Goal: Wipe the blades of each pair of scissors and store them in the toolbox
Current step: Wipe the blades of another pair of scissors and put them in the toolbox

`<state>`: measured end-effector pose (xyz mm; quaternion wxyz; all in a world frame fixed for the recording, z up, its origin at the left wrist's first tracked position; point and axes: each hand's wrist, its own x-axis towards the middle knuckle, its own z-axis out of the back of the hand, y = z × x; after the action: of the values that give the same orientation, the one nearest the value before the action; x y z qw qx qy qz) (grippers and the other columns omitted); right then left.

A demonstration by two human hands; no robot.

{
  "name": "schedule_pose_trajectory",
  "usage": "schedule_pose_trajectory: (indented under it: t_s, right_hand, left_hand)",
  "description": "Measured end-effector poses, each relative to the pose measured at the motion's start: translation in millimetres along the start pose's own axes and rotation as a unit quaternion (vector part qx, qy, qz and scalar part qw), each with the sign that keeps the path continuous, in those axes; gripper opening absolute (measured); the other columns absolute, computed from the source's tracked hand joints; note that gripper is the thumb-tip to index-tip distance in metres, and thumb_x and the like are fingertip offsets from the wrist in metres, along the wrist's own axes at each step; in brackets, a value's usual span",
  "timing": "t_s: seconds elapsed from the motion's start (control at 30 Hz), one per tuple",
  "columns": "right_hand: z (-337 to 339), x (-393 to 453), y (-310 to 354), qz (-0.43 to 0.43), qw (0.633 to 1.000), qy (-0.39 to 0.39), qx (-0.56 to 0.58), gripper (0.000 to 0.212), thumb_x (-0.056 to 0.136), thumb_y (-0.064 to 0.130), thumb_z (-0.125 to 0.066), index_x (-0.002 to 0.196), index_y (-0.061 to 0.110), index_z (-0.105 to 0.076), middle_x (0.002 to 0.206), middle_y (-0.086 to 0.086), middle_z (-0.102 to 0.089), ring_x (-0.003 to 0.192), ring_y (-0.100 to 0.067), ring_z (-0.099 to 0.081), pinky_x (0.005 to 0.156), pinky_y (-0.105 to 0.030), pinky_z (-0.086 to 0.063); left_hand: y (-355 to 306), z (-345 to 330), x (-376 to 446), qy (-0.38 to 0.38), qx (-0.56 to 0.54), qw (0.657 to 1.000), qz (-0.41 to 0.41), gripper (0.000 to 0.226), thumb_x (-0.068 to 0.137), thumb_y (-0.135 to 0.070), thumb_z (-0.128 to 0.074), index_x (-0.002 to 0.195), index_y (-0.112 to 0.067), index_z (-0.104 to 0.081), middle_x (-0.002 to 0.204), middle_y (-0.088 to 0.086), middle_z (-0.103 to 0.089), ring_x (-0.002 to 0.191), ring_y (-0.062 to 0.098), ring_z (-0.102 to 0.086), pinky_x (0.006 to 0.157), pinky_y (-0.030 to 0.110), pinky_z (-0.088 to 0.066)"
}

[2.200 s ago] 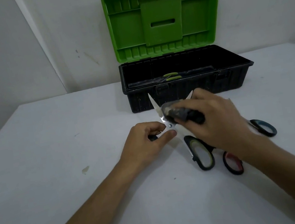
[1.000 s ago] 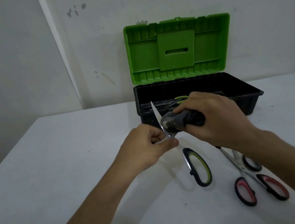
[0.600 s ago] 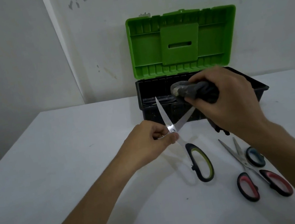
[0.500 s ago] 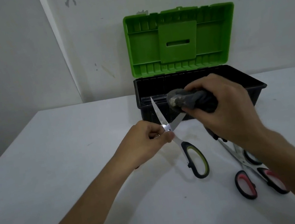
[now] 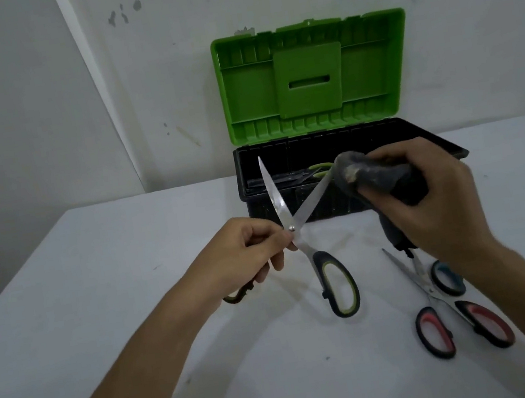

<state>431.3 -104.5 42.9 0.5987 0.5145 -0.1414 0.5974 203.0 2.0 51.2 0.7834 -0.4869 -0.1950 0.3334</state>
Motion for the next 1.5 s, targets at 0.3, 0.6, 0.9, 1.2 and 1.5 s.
schedule_pose_trajectory:
  t_s: [0.3,0.6,0.9,1.2,1.5]
  right_hand:
    - [-11.3,13.7,28.6,0.173,0.968,0.098,-0.155,0.042,0.079,0.024,-0.080,0.120,0.023,-0.071,0.101,0.003,-0.062,0.091,-0.019,-0.047,0.057,-0.035,-0.047]
    - [-36.0,31.9,40.0,0.121,0.967,0.135,-0.179,0.030,0.076,0.033,-0.077,0.106,0.029,-0.071,0.085,0.010,-0.047,0.085,-0.014,-0.043,0.054,-0.025,-0.034]
    - [-6.8,43.6,55.7,0.079,0.961,0.197,-0.174,0.026,0.076,0.047,-0.074,0.099,0.036,-0.070,0.082,0.017,-0.051,0.083,-0.010,-0.049,0.064,-0.027,-0.040]
    - [-29.7,48.0,43.9,0.021,0.979,0.084,-0.186,0.031,0.078,0.048,-0.075,0.100,0.027,-0.067,0.093,0.007,-0.063,0.087,-0.016,-0.059,0.070,-0.036,-0.053]
    - [-3.3,12.5,29.9,0.025,0.995,0.051,-0.084,0.031,0.079,0.038,-0.079,0.103,0.022,-0.068,0.093,0.006,-0.064,0.082,-0.015,-0.059,0.067,-0.039,-0.052]
  left_hand:
    - [-0.7,-4.8,-2.5,-0.052,0.148,0.988,-0.002,0.033,0.087,-0.049,-0.067,0.063,-0.027,-0.075,0.040,-0.010,-0.043,0.045,0.011,-0.036,0.051,0.024,-0.032]
    - [-2.1,-13.8,-4.0,-0.033,0.114,0.993,-0.016,0.034,0.083,-0.048,-0.072,0.060,-0.023,-0.073,0.050,0.002,-0.050,0.055,0.018,-0.047,0.054,0.026,-0.036]
    - [-3.3,-12.0,-0.4,-0.015,0.121,0.992,0.009,0.031,0.087,-0.045,-0.067,0.062,-0.027,-0.070,0.037,-0.014,-0.046,0.048,0.002,-0.049,0.045,0.011,-0.033]
    - [-2.2,-18.0,-3.2,-0.056,0.110,0.992,-0.032,0.031,0.092,-0.043,-0.062,0.065,-0.029,-0.069,0.044,-0.024,-0.053,0.050,-0.008,-0.053,0.050,0.006,-0.033]
    - [2.1,-21.8,0.2,-0.084,0.080,0.993,0.005,0.041,0.100,-0.044,-0.045,0.070,-0.020,-0.058,0.060,-0.010,-0.055,0.061,0.006,-0.071,0.059,0.024,-0.047]
